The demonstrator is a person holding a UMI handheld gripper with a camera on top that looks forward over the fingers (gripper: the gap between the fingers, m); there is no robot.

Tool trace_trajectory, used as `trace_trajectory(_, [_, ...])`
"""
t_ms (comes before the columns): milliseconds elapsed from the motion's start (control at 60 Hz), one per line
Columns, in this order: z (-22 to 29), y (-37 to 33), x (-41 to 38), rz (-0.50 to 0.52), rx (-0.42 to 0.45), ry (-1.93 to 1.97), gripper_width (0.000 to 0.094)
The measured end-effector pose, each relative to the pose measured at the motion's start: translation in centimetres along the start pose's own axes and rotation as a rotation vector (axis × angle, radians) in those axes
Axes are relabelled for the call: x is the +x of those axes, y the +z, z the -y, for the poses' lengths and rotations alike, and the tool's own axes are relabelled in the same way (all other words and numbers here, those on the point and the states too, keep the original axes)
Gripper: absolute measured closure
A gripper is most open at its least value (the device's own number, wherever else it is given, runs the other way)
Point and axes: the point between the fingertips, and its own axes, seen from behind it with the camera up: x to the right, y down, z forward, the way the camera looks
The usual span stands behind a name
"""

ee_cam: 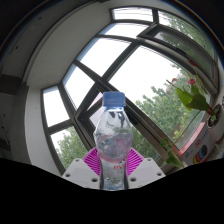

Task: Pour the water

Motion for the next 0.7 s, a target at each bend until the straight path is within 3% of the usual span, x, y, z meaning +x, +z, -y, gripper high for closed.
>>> trace_trajectory(150, [1.1, -1.4, 7.5, -0.136, -0.096, -0.502, 0.0670])
trace_trajectory(350, [-4.4, -7.3, 21.7, -0.312, -0.338, -0.768, 0.0669])
trace_trajectory(500, [-10.1, -11.0, 29.5, -0.346, -0.497, -0.763, 0.0669])
trace_trajectory(683, [-15.5, -14.5, 34.3, -0.364, -0.620, -0.725, 0.0663])
trace_trajectory(700, [-14.9, -13.8, 33.6, -0.338, -0.557, -0.732, 0.0665])
